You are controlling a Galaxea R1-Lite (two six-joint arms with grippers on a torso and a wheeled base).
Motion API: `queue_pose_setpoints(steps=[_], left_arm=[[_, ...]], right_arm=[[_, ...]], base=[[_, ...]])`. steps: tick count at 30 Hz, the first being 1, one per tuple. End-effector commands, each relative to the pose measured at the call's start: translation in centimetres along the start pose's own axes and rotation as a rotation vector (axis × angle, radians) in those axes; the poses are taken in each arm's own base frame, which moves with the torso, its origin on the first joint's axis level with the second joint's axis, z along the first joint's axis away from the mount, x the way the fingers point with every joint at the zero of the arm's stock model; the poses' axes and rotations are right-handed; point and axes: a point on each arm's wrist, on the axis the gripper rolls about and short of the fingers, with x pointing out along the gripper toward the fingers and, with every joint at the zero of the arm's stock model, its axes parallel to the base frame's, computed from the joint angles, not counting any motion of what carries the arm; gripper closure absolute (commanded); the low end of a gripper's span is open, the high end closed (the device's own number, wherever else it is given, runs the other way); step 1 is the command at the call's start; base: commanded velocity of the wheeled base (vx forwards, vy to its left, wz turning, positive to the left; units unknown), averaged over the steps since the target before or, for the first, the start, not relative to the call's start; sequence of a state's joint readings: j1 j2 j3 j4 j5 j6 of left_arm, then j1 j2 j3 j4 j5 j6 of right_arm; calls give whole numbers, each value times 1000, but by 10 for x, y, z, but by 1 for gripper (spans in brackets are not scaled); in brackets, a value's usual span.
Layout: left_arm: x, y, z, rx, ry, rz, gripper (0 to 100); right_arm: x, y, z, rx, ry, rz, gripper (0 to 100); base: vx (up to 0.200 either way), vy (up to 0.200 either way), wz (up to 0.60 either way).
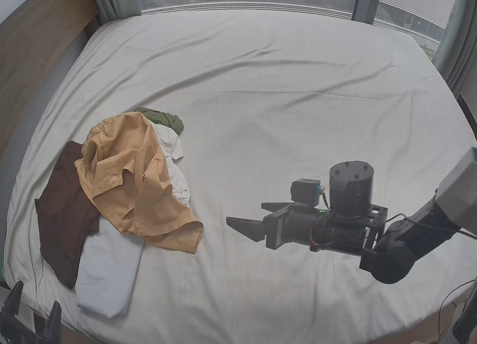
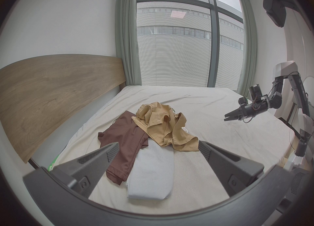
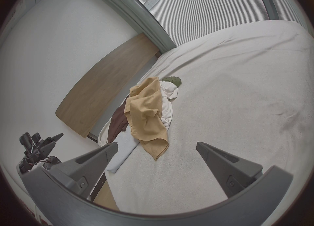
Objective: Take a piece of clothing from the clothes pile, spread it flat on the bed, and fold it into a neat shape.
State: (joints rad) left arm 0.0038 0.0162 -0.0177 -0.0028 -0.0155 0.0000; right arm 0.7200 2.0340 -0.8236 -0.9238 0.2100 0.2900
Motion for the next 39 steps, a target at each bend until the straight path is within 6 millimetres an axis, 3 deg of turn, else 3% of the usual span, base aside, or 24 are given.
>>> queue_pose_setpoints(steps=[1, 13, 39], left_arm=[[0, 0, -5, 0, 1, 1, 0], [0, 0, -5, 0, 1, 1, 0], [0, 0, -5, 0, 1, 1, 0]], right_arm=[[29, -2, -22, 4, 66, 6, 0], [84, 4, -59, -10, 102, -16, 0], [144, 17, -85, -2, 144, 1, 0]], base=[[0, 0, 0], [0, 0, 0], [0, 0, 0]])
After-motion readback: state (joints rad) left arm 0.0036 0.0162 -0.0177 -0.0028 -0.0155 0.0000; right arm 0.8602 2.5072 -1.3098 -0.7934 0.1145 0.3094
